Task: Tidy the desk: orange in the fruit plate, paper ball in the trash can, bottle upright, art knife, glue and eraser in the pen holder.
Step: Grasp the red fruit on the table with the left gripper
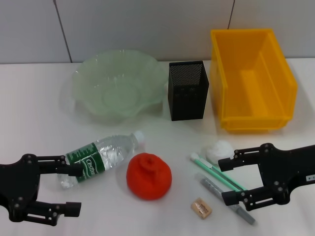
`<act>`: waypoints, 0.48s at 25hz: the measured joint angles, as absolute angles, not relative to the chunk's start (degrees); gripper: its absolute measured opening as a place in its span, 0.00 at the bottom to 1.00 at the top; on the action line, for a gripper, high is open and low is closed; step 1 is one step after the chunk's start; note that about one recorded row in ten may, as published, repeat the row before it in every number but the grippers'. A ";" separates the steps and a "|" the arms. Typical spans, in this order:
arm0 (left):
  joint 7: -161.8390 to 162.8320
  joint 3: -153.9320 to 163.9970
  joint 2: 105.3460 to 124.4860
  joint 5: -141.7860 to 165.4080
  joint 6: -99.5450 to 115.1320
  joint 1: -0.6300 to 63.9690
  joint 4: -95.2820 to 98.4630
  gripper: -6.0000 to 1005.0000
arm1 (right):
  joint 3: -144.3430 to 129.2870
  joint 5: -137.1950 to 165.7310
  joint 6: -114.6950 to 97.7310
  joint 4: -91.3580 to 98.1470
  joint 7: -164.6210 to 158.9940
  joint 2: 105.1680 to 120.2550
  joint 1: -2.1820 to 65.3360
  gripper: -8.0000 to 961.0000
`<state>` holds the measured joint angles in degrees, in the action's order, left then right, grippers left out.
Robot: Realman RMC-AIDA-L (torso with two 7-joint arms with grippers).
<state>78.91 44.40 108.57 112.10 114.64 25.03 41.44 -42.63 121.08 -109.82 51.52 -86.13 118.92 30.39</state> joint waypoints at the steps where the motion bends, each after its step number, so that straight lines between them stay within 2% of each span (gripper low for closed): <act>1: 78.91 44.40 108.57 112.10 114.64 25.03 41.44 0.83 | -42.63 121.08 -109.82 51.52 -86.13 118.92 30.39 0.79; 12: 78.83 44.46 108.64 112.08 114.63 25.05 41.13 0.82 | -42.62 121.00 -109.50 50.54 -84.98 118.92 30.41 0.79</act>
<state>78.83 44.46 108.64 112.08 114.63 25.05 41.13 -42.62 121.00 -109.50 50.54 -84.98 118.92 30.41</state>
